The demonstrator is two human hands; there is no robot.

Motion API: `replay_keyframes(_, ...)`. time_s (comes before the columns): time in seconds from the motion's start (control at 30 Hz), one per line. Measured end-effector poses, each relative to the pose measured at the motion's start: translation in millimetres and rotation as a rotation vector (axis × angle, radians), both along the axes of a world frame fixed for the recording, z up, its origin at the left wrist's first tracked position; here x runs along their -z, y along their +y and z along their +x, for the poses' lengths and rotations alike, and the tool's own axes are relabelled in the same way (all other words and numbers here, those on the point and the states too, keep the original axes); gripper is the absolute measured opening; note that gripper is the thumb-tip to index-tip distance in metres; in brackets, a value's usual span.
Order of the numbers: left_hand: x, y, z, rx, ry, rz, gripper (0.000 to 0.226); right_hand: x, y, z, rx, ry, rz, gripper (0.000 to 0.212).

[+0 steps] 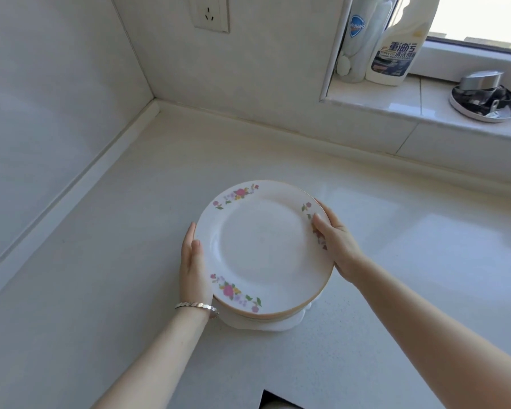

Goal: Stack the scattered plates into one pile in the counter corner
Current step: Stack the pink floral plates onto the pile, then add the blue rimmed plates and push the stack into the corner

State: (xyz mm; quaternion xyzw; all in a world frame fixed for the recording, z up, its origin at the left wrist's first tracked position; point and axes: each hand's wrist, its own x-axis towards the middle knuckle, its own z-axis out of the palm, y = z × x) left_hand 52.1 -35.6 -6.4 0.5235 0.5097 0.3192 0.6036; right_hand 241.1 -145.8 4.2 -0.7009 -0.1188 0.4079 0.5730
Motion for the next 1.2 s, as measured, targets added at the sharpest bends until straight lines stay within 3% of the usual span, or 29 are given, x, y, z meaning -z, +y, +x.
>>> replay_keyframes(0.13, -12.0, 1.6, -2.0, 0.099, 0.207, 0.066, 0.044, 0.8, 2.4, 0.6, 0.010, -0.053, -0.033, 0.042)
replay_keyframes(0.23, -29.1, 1.7, 2.8, 0.223, 0.603, 0.375, 0.063, -6.4, -3.5, -1.6, -0.030, -0.074, -0.054, 0.039)
replay_keyframes(0.27, -35.6, -1.2, 9.1, 0.259, 0.658, 0.511, 0.069, -8.8, -9.5, -2.1, -0.035, -0.087, -0.058, 0.040)
replay_keyframes(0.33, -49.0, -14.3, 29.3, 0.325, 0.624, 0.707, 0.064, -12.8, -28.1, -1.2, -0.039, -0.123, -0.095, 0.042)
replay_keyframes(0.37, -59.7, -25.6, 42.9, 0.391, 0.570, 0.703, 0.055, -14.1, -41.0, 1.0, -0.041, -0.141, -0.129, 0.039)
replay_keyframes(0.43, -73.9, -55.1, 74.1, 0.546, 0.443, 0.630, 0.032, -14.5, -72.9, 9.9, -0.030, -0.138, -0.163, 0.029)
replay_keyframes(0.53, -74.1, -110.8, 122.8, 0.838, 0.357, 0.468, 0.018, -11.5, -134.1, 32.9, -0.005, -0.074, -0.215, 0.015)
replay_keyframes(0.7, -32.6, -220.4, 197.3, 1.182, 0.517, 0.166, 0.020, 0.7, -269.6, 85.7, 0.072, -0.102, -0.384, 0.015)
replay_keyframes(0.83, 18.3, -316.4, 249.5, 1.201, 0.674, 0.000, 0.002, 14.7, -391.8, 122.9, 0.150, -0.096, -0.486, 0.016)
replay_keyframes(0.97, 51.8, -404.4, 296.4, 1.181, 0.786, -0.049, 0.017, 25.4, -504.2, 150.6, 0.247, -0.063, -0.537, 0.012)
replay_keyframes(1.07, 62.3, -454.4, 318.9, 1.179, 0.859, -0.029, 0.012, 34.0, -574.4, 167.0, 0.387, 0.003, -0.598, 0.014)
replay_keyframes(1.13, 71.8, -480.5, 330.6, 1.144, 0.818, -0.144, 0.014, 40.3, -612.7, 175.9, 0.587, 0.141, -0.593, 0.017)
replay_keyframes(1.2, 81.9, -500.3, 341.3, 1.092, 0.758, -0.261, 0.011, 45.6, -642.2, 179.7, 0.771, 0.418, -0.525, 0.032)
